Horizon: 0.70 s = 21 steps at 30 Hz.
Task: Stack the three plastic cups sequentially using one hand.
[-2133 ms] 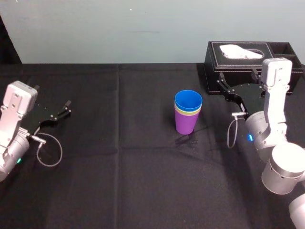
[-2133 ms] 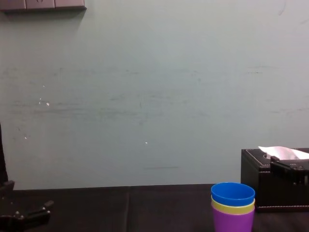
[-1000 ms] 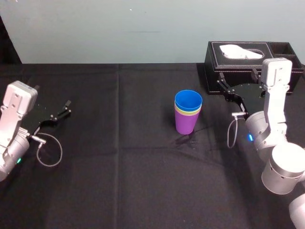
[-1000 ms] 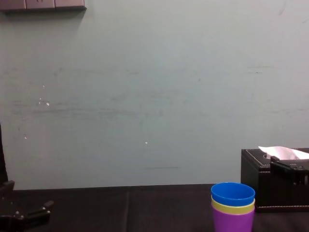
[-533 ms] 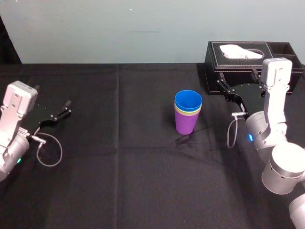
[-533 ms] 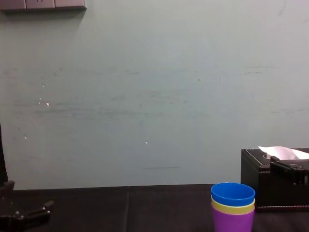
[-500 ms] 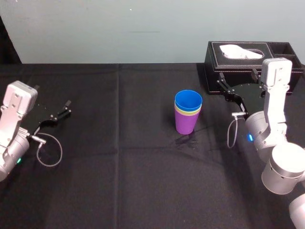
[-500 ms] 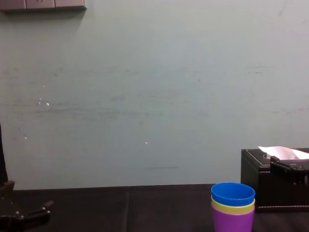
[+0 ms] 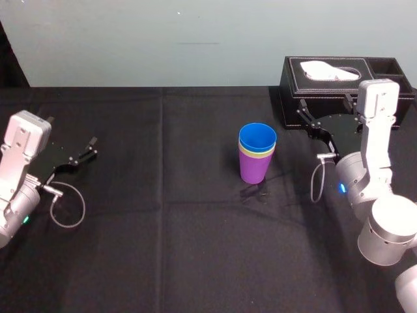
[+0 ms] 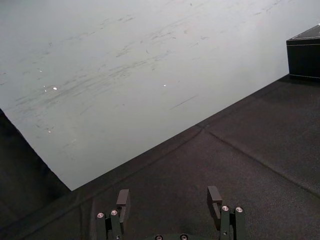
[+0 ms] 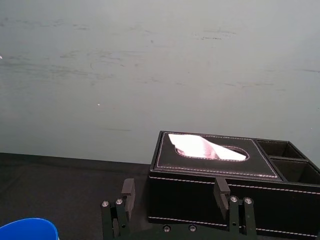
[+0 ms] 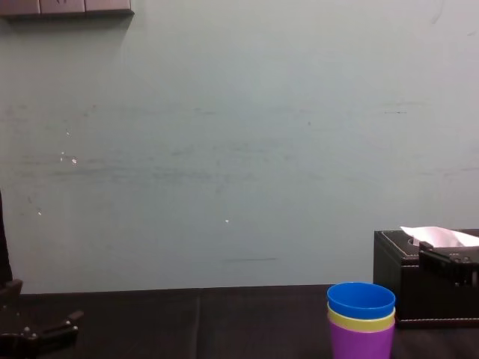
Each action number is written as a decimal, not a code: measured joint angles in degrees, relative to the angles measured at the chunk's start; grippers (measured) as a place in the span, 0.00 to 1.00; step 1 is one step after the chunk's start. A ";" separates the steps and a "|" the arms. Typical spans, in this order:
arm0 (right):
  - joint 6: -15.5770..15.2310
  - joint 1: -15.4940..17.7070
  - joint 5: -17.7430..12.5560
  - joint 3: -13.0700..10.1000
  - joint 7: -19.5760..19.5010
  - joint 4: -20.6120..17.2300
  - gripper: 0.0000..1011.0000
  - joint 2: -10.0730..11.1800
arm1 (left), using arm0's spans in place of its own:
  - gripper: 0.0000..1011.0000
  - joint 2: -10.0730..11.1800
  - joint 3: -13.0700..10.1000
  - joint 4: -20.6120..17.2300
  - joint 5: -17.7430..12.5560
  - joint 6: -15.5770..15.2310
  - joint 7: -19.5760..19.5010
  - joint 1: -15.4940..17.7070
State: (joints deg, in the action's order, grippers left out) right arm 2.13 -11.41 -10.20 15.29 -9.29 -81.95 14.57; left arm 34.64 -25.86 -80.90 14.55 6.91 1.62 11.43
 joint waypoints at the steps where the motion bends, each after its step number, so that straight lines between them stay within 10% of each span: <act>1: 0.00 0.00 0.00 0.00 0.00 0.00 0.99 0.00 | 1.00 0.00 0.00 0.00 0.00 0.00 0.00 0.00; 21: 0.00 0.00 0.00 0.00 0.00 0.00 0.99 0.00 | 1.00 0.00 0.00 0.00 0.00 0.00 0.00 0.00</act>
State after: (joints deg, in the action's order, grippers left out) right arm 2.13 -11.41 -10.20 15.29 -9.29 -81.95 14.57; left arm 34.64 -25.86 -80.90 14.55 6.91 1.62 11.44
